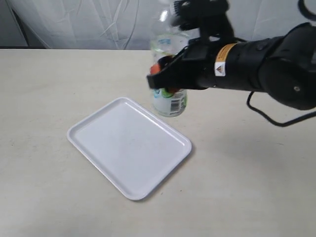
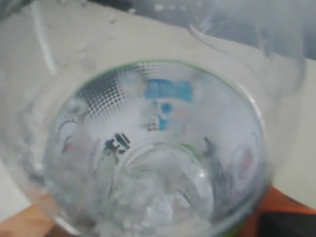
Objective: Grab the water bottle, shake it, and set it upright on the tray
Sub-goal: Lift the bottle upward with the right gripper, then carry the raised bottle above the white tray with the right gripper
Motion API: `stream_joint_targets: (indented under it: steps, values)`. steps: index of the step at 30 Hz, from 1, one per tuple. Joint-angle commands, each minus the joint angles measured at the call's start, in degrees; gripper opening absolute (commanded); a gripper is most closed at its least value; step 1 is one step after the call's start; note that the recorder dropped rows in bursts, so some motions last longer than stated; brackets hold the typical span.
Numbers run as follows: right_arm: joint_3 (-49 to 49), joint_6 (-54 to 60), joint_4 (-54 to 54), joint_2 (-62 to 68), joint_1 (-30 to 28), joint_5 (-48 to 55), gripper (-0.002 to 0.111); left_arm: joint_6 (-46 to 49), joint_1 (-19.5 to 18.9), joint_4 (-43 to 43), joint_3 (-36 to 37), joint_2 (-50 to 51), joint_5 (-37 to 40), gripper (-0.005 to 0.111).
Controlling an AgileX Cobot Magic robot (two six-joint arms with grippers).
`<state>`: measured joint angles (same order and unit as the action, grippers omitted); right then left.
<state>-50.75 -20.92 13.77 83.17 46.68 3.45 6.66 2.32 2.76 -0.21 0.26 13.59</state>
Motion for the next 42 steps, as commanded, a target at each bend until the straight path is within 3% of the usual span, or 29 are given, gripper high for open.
stream_joint_targets:
  steps: [1,7,12,15,23,26,31,38,42]
  values:
    - [-0.4,1.8,-0.23,-1.6,1.78,0.45,-0.001,-0.11,0.02,-0.07,0.21,-0.26,0.09,0.0]
    - [-1.44,1.73,0.75,-13.16,2.64,-3.79,-0.001,-0.11,0.02,-0.07,0.21,-0.26,0.09,0.0]
    - [2.42,1.73,1.0,-8.17,2.64,5.38,-0.001,-0.11,0.02,-0.07,0.21,-0.26,0.09,0.0]
    - [4.3,1.73,1.14,-8.18,3.07,3.37,-0.001,-0.11,0.02,-0.07,0.21,-0.26,0.09,0.0]
    - [-2.6,2.06,1.35,-18.03,3.07,2.06,-0.001,-0.11,0.02,-0.07,0.21,-0.26,0.09,0.0]
    - [0.17,2.06,1.35,-15.33,3.07,6.54,-0.001,-0.11,0.02,-0.07,0.21,-0.26,0.09,0.0]
    - [7.76,1.71,0.19,-9.08,3.07,-1.21,-0.001,-0.11,0.02,-0.07,0.21,-0.26,0.09,0.0]
    - [0.22,2.26,0.01,-16.52,3.07,-3.01,-0.001,-0.11,0.02,-0.07,0.21,-0.26,0.09,0.0]
    - [1.67,2.26,0.01,-15.5,3.07,-0.02,-0.001,-0.11,0.02,-0.07,0.21,-0.26,0.09,0.0]
